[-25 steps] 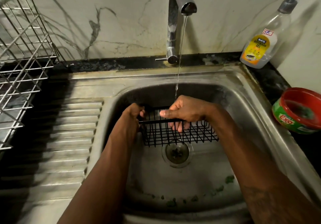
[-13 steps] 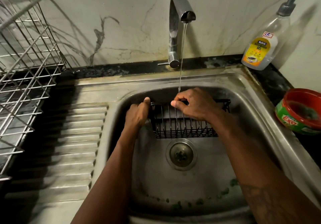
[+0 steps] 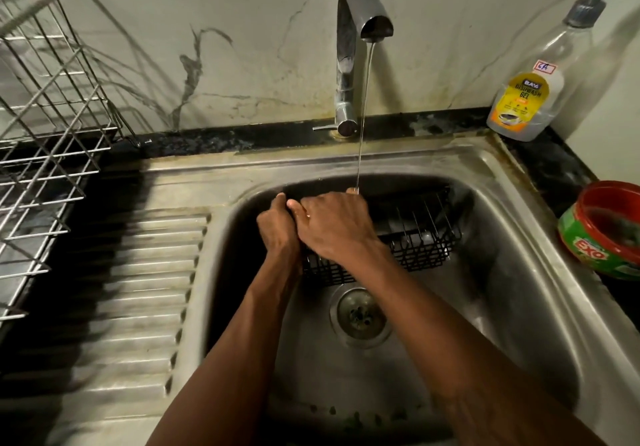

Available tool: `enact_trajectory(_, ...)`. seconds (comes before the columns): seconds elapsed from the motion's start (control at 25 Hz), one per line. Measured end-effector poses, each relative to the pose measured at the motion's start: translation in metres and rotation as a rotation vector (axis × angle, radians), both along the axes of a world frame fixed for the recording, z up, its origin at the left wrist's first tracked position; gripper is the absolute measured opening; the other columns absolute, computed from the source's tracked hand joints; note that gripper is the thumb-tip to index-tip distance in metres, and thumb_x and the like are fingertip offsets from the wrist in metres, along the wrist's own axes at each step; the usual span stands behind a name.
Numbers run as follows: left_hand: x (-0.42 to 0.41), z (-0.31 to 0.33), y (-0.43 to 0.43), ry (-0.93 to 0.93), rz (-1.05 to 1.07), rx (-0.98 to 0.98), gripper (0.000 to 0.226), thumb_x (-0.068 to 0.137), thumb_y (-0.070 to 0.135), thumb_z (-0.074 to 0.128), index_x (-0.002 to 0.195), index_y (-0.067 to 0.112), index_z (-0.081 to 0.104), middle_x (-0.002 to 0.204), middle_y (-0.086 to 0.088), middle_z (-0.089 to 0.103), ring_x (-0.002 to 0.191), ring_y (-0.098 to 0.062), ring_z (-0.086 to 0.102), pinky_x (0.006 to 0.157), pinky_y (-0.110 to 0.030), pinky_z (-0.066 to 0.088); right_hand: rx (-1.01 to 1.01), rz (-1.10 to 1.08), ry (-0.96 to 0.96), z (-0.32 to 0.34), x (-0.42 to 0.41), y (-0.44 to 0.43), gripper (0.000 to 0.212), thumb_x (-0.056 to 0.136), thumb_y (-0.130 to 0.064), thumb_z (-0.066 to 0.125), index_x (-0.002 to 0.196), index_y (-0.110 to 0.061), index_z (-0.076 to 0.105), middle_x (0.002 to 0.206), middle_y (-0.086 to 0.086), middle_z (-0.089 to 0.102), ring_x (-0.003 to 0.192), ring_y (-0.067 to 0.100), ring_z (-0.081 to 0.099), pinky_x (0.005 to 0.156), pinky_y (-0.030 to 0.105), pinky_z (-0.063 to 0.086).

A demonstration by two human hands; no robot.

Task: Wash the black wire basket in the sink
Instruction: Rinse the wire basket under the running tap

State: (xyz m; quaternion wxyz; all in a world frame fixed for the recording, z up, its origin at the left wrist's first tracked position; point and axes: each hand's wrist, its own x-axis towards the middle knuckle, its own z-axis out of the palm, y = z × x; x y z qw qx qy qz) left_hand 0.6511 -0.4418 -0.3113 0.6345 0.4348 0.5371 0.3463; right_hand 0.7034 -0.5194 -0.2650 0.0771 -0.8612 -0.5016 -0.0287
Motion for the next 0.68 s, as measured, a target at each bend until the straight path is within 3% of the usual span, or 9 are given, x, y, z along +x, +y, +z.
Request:
enact_trajectory(0.12, 0.000, 0.003, -0.010, 0.108, -0.049, 0.082, 0.049, 0.091, 0.036, 0.053, 0.050, 0.011, 0.060, 0.049, -0.002, 0.064, 0.054, -0.026, 0.062, 0.063, -0.043, 0.051, -0.031, -0.270, 0.039, -0.003, 0.052, -0.039, 0.074, 0.102, -0.065, 0.017, 0.070, -0.016, 0.062, 0.061, 0.002, 0.058, 0.057, 0.020, 0.057, 0.065, 0.030, 0.048)
enact_trajectory(0.2, 0.002, 0.011, -0.015, 0.133, -0.029, 0.086, 0.049, 0.095, 0.027, 0.051, 0.048, 0.015, 0.051, 0.042, 0.005, 0.051, 0.047, -0.018, 0.048, 0.058, -0.036, 0.040, -0.060, -0.430, 0.011, -0.005, 0.069, -0.054, 0.071, 0.104, -0.058, 0.018, 0.076, -0.014, 0.066, 0.067, 0.007, 0.062, 0.064, 0.023, 0.060, 0.075, 0.037, 0.051)
enact_trajectory(0.36, 0.002, 0.004, -0.009, 0.158, -0.083, 0.147, 0.041, 0.101, 0.026, 0.051, 0.062, 0.016, 0.053, 0.056, -0.001, 0.055, 0.063, -0.022, 0.051, 0.067, -0.038, 0.046, -0.007, -0.210, 0.026, -0.007, 0.017, -0.013, 0.068, 0.108, -0.046, 0.012, 0.069, -0.017, 0.059, 0.066, 0.003, 0.061, 0.066, 0.021, 0.059, 0.094, 0.047, 0.042)
enact_trajectory(0.44, -0.002, 0.002, -0.005, 0.103, -0.111, 0.108, 0.035, 0.104, 0.026, 0.051, 0.070, 0.018, 0.053, 0.055, 0.003, 0.062, 0.070, -0.022, 0.057, 0.073, -0.037, 0.052, 0.030, -0.072, -0.007, -0.009, -0.014, 0.002, 0.059, 0.108, -0.045, 0.016, 0.083, -0.022, 0.064, 0.082, 0.003, 0.069, 0.084, 0.024, 0.065, 0.097, 0.050, 0.038)
enact_trajectory(0.52, -0.003, 0.005, -0.003, 0.119, -0.037, 0.089, 0.038, 0.099, 0.022, 0.053, 0.063, 0.011, 0.058, 0.049, 0.002, 0.059, 0.060, -0.020, 0.054, 0.062, -0.035, 0.045, -0.010, -0.017, -0.041, -0.006, -0.007, -0.001, 0.057, 0.106, -0.052, 0.017, 0.094, -0.023, 0.065, 0.090, 0.002, 0.070, 0.092, 0.024, 0.064, 0.097, 0.049, 0.038)
enact_trajectory(0.6, 0.000, 0.010, -0.005, 0.170, 0.020, 0.111, 0.039, 0.094, 0.022, 0.053, 0.059, 0.005, 0.057, 0.056, -0.006, 0.053, 0.055, -0.020, 0.047, 0.057, -0.037, 0.038, -0.050, -0.111, -0.023, -0.006, 0.026, -0.023, 0.072, 0.101, -0.066, 0.012, 0.082, -0.021, 0.064, 0.076, 0.002, 0.065, 0.077, 0.020, 0.061, 0.093, 0.044, 0.040)
enact_trajectory(0.68, 0.001, 0.010, -0.006, 0.159, 0.024, 0.120, 0.036, 0.095, 0.022, 0.053, 0.062, 0.008, 0.055, 0.061, -0.007, 0.049, 0.057, -0.020, 0.046, 0.056, -0.037, 0.037, -0.061, -0.325, -0.035, -0.001, 0.058, -0.046, 0.078, 0.102, -0.065, 0.012, 0.068, -0.015, 0.062, 0.061, 0.004, 0.055, 0.063, 0.020, 0.054, 0.088, 0.040, 0.042)
